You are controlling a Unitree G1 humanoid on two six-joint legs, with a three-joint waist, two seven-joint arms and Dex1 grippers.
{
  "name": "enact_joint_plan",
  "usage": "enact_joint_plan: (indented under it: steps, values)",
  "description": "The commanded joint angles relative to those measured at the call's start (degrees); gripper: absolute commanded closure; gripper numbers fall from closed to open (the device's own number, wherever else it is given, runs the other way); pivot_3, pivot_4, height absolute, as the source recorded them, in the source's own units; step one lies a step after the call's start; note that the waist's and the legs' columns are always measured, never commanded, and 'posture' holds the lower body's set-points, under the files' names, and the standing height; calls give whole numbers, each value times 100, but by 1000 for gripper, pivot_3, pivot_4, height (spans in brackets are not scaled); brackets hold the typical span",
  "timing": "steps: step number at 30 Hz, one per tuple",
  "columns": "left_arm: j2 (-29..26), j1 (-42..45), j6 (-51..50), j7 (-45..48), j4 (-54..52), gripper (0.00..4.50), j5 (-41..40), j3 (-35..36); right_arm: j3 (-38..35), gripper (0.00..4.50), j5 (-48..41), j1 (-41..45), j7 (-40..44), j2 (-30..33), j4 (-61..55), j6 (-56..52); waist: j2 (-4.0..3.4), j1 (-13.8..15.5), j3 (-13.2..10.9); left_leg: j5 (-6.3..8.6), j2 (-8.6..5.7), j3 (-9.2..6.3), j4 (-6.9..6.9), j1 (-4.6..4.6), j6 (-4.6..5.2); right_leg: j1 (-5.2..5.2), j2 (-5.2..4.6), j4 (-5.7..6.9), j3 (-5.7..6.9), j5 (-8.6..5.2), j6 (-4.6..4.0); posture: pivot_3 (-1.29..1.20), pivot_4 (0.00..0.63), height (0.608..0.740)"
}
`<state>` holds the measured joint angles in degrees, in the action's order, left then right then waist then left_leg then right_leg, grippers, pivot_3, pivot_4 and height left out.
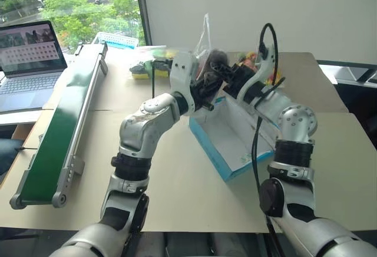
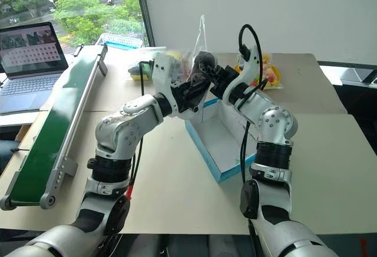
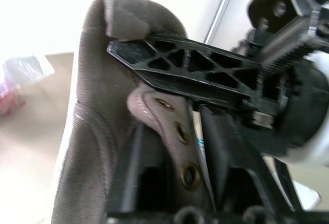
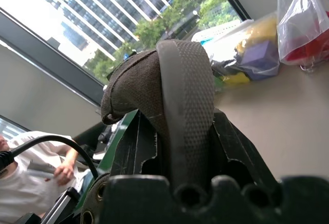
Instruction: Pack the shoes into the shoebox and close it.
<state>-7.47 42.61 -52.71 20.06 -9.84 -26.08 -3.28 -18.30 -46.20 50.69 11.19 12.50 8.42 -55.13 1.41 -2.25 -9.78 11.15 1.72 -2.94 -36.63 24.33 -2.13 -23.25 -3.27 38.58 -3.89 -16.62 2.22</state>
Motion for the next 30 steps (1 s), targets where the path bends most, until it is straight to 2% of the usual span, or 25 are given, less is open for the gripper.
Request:
enact_joint_plan:
  steps: [1,3,5,7,10,11,18,23,30]
  values:
    - [-52,8,-816,65,-399,1689,-809,660,-309,3809,-167,577,27,477,-90,-67,0,11,-1,0,1,-2,0,0,0,1,0,-3,2,0,0,0,150,740]
    - [-129,-28,-1313,150,-391,1689,-1409,1262,-442,3809,-234,1035,-25,725,185,-175,-12,-27,-10,0,1,0,-3,2,0,1,0,-3,1,0,0,0,150,740]
    - [-558,-194,-1410,426,-473,1689,-1468,1295,-180,3809,-10,1401,171,1038,372,-339,-30,-64,-23,0,3,3,-6,-1,1,-1,2,-1,-1,0,0,0,150,740]
    - [-893,-308,-1385,569,-544,1689,-1468,1224,84,3809,151,1639,356,1263,507,-508,-40,-100,-28,1,7,2,4,-5,3,-3,9,-1,-3,-1,-2,0,150,740]
    - [-1794,-704,-808,1182,-900,1689,-1021,498,907,3809,250,1829,1081,1636,314,-983,-40,-131,-28,1,14,0,33,-14,2,-1,16,-14,-3,-3,-5,0,150,740]
    - [-1922,-768,-622,1258,-950,1689,-910,364,1117,3809,218,1826,1353,1724,230,-1133,-40,-137,-28,1,13,1,34,-14,2,0,14,-15,-4,-3,-5,0,150,740]
    - [-1882,-646,-173,1233,-1053,1689,-801,287,2692,3809,923,1570,2636,2276,186,-1167,-39,5,-30,-1,7,-1,9,-1,0,3,8,-19,-1,-3,-4,0,150,740]
    - [-1817,-811,-215,1103,-1390,1689,-832,234,4003,3809,2104,1416,3355,2674,269,-335,-39,6,-30,1,7,-1,8,7,3,1,6,-32,1,-2,-3,0,150,740]
    - [-1728,-1062,-298,859,-1712,1689,-811,171,4816,3809,3416,1160,3828,2680,931,860,-38,-37,-30,1,9,0,6,2,3,2,7,-26,-1,-2,-3,0,150,740]
